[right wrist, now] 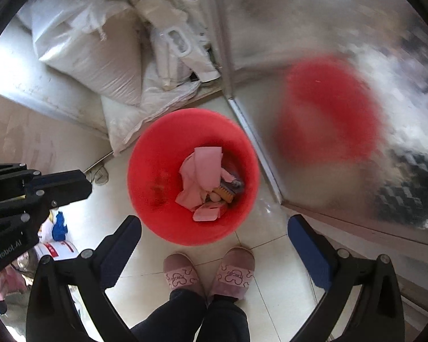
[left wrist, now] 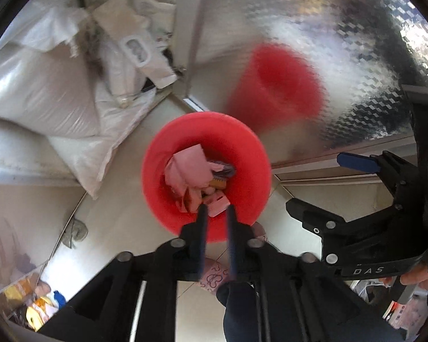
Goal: Collect trash
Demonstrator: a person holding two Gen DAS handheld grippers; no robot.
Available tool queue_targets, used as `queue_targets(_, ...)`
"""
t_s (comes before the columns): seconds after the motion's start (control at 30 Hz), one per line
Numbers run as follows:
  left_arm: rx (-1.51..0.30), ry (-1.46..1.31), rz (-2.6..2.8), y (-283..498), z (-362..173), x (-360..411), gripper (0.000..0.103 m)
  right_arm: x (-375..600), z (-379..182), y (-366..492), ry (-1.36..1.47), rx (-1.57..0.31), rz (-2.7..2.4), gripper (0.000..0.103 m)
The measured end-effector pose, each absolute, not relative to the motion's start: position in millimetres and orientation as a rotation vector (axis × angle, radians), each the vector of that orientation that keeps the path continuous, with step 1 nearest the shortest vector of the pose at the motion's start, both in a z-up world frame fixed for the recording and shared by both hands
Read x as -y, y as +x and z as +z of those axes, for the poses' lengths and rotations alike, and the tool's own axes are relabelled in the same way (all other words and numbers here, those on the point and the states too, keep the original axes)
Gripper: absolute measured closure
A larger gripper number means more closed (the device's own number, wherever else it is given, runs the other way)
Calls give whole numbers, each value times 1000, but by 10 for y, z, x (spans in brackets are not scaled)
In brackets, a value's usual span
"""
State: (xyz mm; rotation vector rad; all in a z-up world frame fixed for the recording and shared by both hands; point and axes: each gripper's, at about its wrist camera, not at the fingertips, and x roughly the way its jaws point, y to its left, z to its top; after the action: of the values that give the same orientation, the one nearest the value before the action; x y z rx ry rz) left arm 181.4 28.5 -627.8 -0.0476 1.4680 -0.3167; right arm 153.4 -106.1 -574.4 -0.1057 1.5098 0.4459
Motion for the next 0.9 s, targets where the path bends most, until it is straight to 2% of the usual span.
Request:
queue_targets(0.03,-1474,-36,-313,1840,-6289,-260,72,1088,-5750,1546,-97,-1512,433,1)
queue_targets(0.07,-1473,-16,-308,1857,-6295,-226,66,1113,-5762,1558,-88,-1518,423,1)
queue_targets(0.33,-1469,28,-305,1912,-6244,-151,66,1191,-5793,1597,-62,-1541,418,1)
queue_targets(0.63,-1462,-17,-225,1763,-6087,-419,66,1030,-5678,1588,-118,-1515,500,1)
queue_targets(0.7,-1459,-39,-207,1700,-5997,-492,66,974,-5600,1577,-134,-1505,528,1)
queue_targets(0.77,-1452,-56,-186,1637,-5870,-557,60,919,-5492,1563,-148,-1498,554,1)
queue_targets(0.9,-1410,-58,-113,1510,-5412,-660,56,820,-5141,1528,-180,-1480,593,1)
